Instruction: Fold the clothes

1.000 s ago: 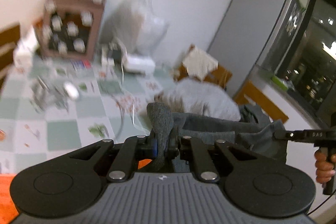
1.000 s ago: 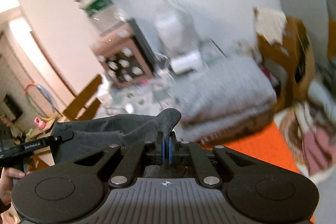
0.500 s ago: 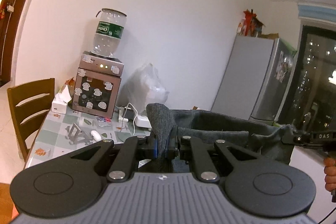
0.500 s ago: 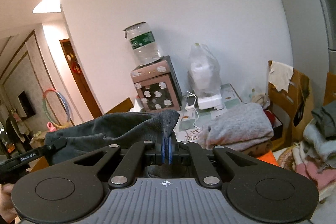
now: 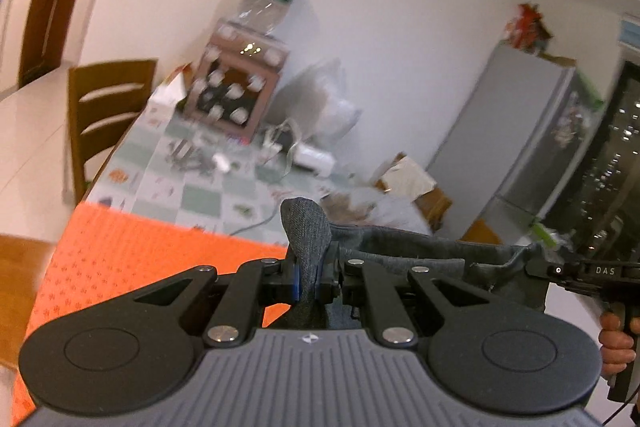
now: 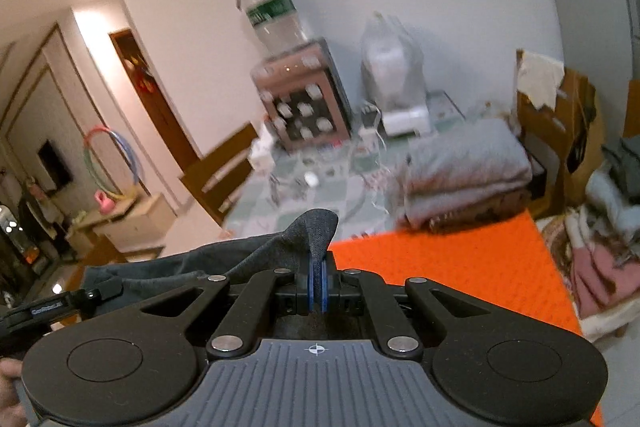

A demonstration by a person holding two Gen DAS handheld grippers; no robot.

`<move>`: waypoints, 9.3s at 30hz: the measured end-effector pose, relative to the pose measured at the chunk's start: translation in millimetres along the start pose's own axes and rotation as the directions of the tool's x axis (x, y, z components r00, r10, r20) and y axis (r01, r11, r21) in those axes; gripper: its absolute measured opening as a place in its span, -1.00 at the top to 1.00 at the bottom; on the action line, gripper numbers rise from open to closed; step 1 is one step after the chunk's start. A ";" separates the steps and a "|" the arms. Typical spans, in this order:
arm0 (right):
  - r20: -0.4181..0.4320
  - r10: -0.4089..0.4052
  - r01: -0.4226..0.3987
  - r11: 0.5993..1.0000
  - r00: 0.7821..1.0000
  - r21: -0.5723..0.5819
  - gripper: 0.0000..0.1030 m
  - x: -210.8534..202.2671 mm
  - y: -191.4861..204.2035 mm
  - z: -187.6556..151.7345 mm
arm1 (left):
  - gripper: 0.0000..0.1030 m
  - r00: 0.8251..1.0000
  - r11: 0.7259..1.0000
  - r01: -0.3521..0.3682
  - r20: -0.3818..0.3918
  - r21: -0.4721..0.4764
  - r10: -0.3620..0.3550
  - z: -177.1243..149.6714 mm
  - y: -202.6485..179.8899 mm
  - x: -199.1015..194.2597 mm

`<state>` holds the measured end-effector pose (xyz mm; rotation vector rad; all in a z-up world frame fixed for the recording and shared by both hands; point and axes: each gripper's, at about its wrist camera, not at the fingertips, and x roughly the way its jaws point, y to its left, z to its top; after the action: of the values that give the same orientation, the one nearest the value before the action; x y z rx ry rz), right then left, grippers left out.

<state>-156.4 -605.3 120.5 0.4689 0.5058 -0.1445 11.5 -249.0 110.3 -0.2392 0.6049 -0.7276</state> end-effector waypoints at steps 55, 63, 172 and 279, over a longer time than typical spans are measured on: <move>-0.313 -0.092 0.075 0.995 0.945 -0.065 0.24 134.9 -62.6 -123.5 | 0.44 0.929 0.982 -0.039 -0.354 0.187 0.104 -103.7 61.2 164.3; -0.365 -0.123 0.100 0.992 0.923 -0.079 0.24 142.0 -67.8 -143.4 | 0.44 0.893 0.973 -0.086 -0.417 0.212 0.170 -122.1 74.0 202.5; -0.441 -0.162 0.100 0.982 0.883 -0.160 0.23 156.4 -63.2 -145.2 | 0.39 0.910 0.977 -0.210 -0.357 0.042 0.211 -64.9 110.6 238.7; -0.270 -0.102 0.070 0.990 0.957 -0.123 0.66 34.5 -64.8 -169.7 | 0.24 0.915 0.994 0.104 -0.390 -0.023 -0.104 -133.9 116.3 17.7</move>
<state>-215.8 -584.2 -53.4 0.3579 0.8048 -0.1341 6.5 -176.2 -52.3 -0.1272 0.9798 -0.8869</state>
